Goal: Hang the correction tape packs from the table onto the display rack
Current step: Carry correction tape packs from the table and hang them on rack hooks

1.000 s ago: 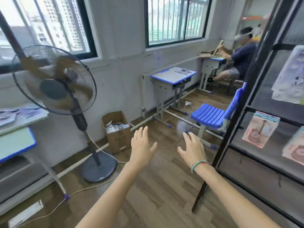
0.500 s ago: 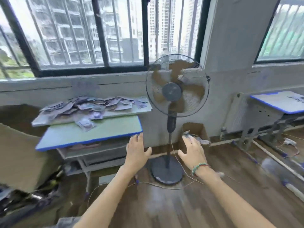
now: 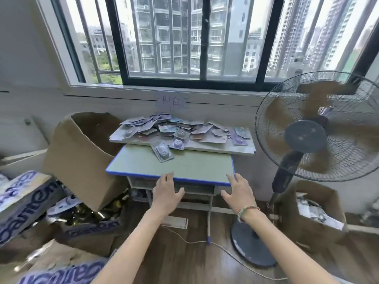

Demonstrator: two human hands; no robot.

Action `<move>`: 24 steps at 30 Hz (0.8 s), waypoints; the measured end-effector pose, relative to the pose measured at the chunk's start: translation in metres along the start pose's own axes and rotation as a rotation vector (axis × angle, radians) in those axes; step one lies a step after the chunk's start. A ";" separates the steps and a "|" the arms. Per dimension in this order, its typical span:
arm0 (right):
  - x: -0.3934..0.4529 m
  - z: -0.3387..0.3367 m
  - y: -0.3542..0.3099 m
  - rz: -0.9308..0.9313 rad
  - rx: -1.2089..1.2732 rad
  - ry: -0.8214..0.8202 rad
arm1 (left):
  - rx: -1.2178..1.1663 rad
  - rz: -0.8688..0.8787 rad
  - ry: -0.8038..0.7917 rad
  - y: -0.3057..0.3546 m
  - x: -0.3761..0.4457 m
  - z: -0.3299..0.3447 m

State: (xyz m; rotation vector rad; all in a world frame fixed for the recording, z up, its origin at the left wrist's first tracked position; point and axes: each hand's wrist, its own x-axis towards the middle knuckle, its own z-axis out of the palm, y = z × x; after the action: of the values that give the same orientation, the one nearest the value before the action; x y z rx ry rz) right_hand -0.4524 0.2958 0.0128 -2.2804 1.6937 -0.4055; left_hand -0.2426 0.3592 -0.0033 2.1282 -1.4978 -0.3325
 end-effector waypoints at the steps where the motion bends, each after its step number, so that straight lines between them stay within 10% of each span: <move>1: 0.017 0.001 -0.001 -0.001 0.014 -0.015 | 0.009 -0.022 -0.002 0.000 0.014 -0.001; 24: 0.328 0.083 -0.056 0.001 0.009 -0.144 | -0.049 -0.165 0.049 -0.085 0.305 0.004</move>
State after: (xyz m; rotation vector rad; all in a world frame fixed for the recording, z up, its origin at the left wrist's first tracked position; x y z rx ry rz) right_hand -0.2807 0.0011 -0.0219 -2.2433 1.6193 -0.2418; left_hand -0.0662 0.0976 -0.0250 2.2091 -1.2778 -0.3696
